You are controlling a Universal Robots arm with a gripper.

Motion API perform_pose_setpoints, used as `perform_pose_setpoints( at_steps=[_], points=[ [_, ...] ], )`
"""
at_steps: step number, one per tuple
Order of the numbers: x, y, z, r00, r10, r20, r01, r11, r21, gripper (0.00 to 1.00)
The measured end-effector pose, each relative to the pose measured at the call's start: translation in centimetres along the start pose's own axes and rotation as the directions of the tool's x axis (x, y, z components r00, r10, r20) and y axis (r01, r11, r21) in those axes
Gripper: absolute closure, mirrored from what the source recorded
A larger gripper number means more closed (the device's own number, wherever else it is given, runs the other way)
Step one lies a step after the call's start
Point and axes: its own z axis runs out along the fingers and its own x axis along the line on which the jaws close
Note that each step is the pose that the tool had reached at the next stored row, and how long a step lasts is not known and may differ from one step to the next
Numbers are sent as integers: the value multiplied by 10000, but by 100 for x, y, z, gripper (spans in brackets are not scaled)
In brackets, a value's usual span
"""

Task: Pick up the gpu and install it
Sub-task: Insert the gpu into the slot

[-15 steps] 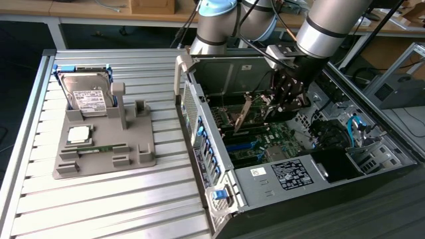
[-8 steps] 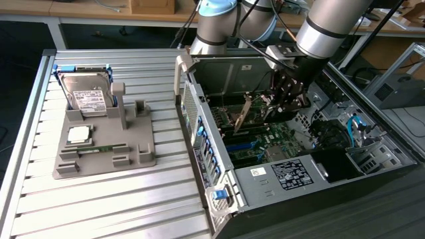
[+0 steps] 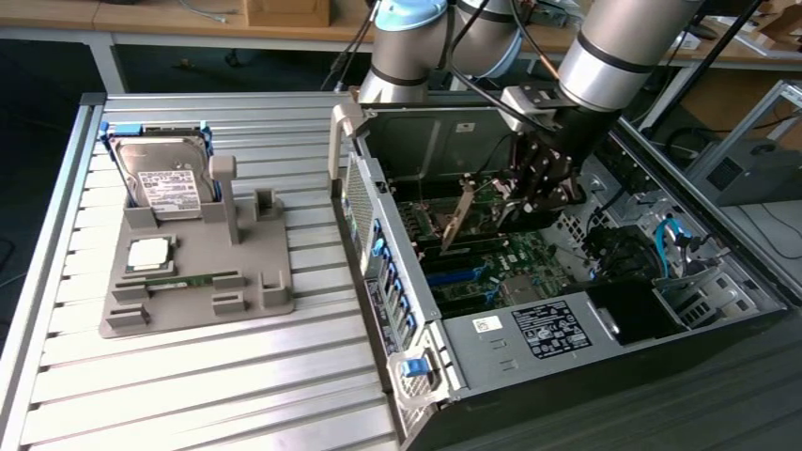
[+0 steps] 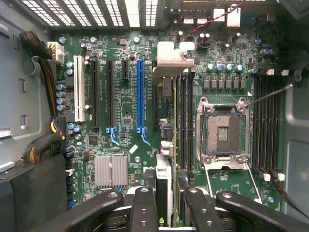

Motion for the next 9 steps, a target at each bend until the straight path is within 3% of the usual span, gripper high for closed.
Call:
perform_pose_setpoints(
  at_steps=[9],
  points=[
    [12,20,6,10000,0,0,0,10000,0,73]
  ],
)
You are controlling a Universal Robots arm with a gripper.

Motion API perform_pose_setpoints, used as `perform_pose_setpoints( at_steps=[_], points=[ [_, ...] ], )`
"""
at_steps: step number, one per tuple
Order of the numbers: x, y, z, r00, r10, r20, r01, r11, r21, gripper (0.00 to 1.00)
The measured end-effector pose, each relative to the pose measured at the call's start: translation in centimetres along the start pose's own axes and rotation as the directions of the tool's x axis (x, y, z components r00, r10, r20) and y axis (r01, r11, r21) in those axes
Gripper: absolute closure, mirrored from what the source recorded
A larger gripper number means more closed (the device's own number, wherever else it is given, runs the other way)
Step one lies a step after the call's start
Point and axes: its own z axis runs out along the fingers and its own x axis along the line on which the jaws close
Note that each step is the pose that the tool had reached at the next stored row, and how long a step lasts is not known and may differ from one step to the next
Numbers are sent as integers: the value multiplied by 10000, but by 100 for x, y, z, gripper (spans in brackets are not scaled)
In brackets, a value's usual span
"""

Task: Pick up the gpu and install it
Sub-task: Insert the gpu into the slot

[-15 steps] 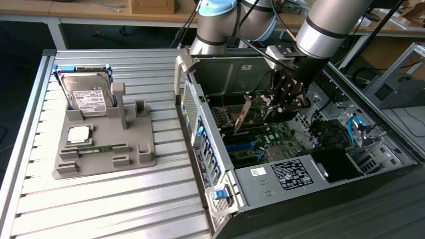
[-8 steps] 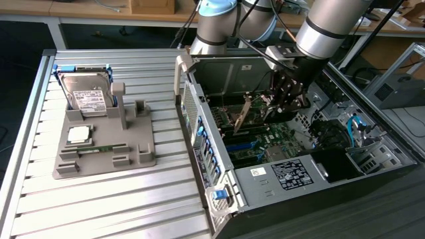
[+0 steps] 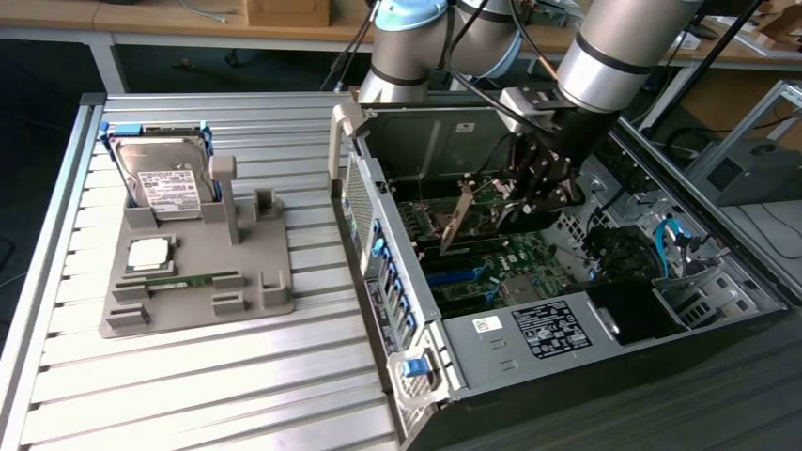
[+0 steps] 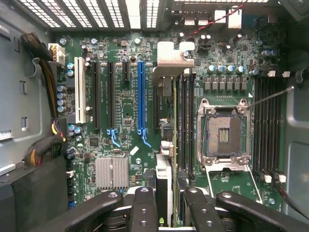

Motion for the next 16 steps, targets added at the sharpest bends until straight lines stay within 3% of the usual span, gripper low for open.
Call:
perform_pose_setpoints(
  at_steps=[16],
  points=[
    [32,47,17,10000,-1,-2,1,10000,0,73]
  ],
)
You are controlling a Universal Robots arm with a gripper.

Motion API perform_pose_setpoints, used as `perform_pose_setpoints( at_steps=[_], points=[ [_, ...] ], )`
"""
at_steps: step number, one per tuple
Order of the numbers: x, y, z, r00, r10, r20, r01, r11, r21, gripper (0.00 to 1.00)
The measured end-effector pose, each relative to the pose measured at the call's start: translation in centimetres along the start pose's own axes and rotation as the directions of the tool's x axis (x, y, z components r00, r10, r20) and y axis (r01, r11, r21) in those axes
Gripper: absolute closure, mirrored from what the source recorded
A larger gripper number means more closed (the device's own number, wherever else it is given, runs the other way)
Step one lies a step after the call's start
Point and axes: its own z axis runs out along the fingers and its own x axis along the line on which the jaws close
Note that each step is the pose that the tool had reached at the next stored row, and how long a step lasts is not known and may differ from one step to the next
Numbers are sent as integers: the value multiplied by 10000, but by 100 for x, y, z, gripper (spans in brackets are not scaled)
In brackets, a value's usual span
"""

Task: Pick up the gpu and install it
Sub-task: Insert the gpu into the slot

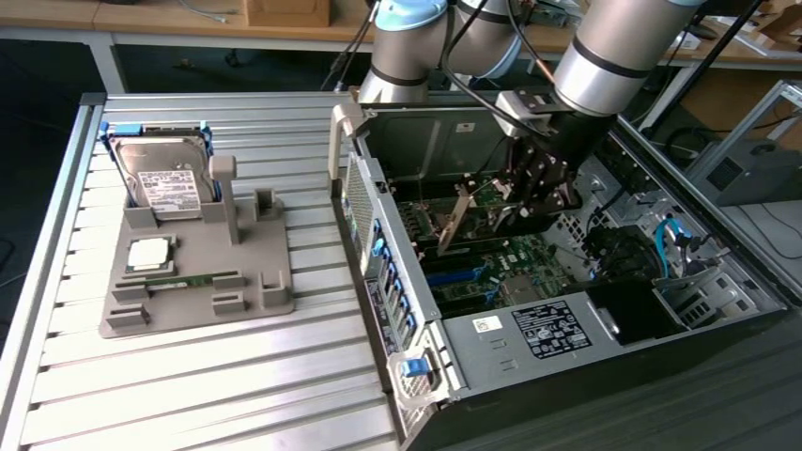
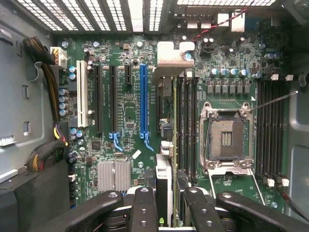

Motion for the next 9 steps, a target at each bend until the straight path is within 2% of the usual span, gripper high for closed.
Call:
perform_pose_setpoints(
  at_steps=[9],
  points=[
    [9,16,4,10000,1,-1,-1,10000,-1,73]
  ],
)
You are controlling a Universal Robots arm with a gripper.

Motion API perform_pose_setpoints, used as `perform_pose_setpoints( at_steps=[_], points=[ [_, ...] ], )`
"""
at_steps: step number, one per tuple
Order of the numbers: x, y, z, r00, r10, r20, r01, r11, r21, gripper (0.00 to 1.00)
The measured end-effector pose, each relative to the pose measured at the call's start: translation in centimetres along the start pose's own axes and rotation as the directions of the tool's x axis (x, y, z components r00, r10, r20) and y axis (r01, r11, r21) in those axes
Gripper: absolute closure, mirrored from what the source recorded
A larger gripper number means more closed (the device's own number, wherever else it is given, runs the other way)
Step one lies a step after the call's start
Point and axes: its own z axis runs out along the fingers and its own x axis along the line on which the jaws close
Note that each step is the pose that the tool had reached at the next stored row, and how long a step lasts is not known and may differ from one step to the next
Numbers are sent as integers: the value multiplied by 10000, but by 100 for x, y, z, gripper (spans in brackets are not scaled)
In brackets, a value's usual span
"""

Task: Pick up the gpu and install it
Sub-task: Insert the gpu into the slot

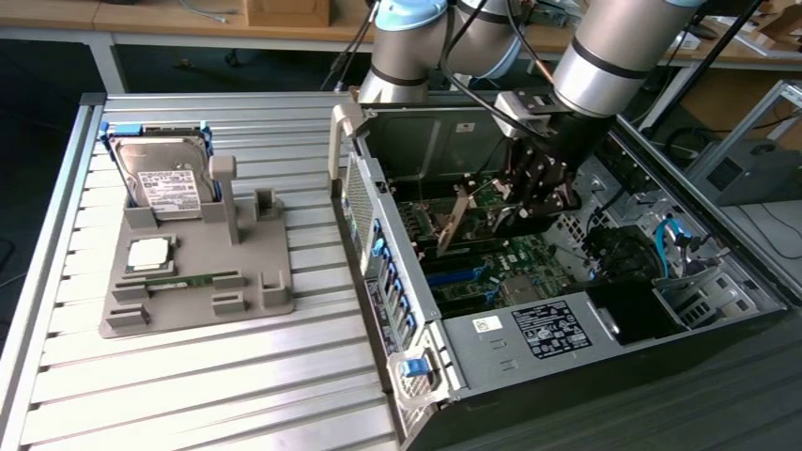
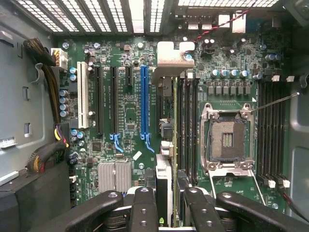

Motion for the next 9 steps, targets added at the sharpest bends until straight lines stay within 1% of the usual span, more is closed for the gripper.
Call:
perform_pose_setpoints(
  at_steps=[2,9],
  points=[
    [15,22,8,10000,0,-2,0,10000,1,73],
    [21,29,12,10000,0,-2,0,10000,1,73]
  ],
)
